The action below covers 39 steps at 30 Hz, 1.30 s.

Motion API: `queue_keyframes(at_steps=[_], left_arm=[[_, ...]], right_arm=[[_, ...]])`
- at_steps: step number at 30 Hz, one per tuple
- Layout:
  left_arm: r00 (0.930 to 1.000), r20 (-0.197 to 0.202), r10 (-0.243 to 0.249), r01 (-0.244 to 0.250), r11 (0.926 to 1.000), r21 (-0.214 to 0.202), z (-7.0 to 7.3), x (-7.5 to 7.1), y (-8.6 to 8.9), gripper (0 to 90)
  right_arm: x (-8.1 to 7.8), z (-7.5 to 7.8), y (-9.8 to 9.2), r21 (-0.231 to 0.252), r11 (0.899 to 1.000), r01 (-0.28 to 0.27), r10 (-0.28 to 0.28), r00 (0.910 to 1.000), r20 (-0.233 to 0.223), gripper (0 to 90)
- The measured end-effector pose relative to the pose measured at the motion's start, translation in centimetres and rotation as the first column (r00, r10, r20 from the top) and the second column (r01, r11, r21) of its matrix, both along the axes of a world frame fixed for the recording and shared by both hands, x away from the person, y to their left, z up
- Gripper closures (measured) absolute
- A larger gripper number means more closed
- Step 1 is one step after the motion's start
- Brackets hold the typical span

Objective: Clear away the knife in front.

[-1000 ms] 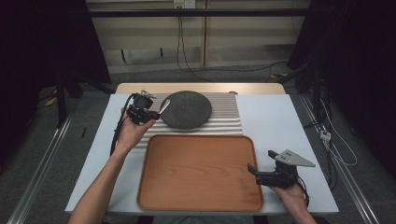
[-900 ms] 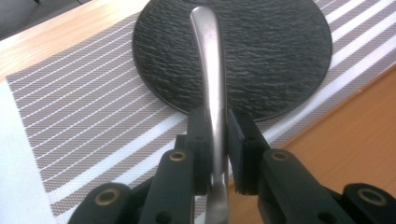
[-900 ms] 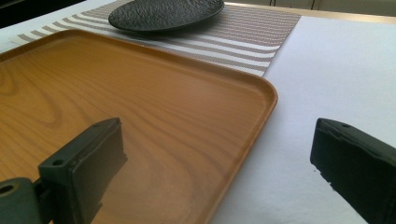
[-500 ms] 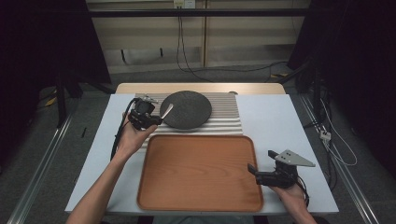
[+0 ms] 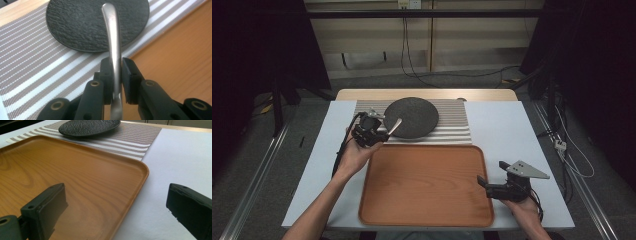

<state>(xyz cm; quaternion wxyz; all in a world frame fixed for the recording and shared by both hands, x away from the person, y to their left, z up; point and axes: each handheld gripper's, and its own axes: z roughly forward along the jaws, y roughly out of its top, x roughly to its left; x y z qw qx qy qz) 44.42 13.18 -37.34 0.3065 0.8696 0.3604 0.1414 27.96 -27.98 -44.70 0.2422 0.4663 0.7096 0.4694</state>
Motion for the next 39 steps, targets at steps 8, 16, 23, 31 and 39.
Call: queue_keyframes(at_steps=[8, 16, 23, 31, 39], left_arm=[[0.9997, -0.015, -0.022, 0.022, 0.9998, -0.005, -0.1, -1.3, -0.6, 79.9], [0.9975, -0.029, -0.064, 0.065, 0.9978, 0.013, -0.3, -2.6, -1.3, 79.9], [0.997, -0.05, -0.059, 0.061, 0.9975, 0.034, -0.9, -3.7, -2.3, 80.0], [0.9953, -0.076, -0.06, 0.064, 0.9963, 0.056, -1.9, -4.6, -3.3, 80.0], [0.9924, -0.103, -0.068, 0.074, 0.9957, 0.056, -3.0, -5.3, -3.6, 79.9]], right_arm=[[0.0, 0.0, 0.0, 0.0, 1.0, -0.002, 0.002, 1.0, 0.002, 2.7], [0.0, 0.0, 0.1, 0.001, 1.0, -0.005, 0.005, 1.0, -0.002, 2.8], [0.0, 0.0, 0.0, -0.002, 1.0, -0.005, 0.005, 1.0, 0.001, 2.8], [0.0, 0.0, 0.2, -0.005, 1.0, -0.011, 0.011, 0.9999, 0.0, 2.7], [0.0, 0.0, 0.2, -0.01, 1.0, -0.009, 0.009, 1.0, 0.002, 2.7]])
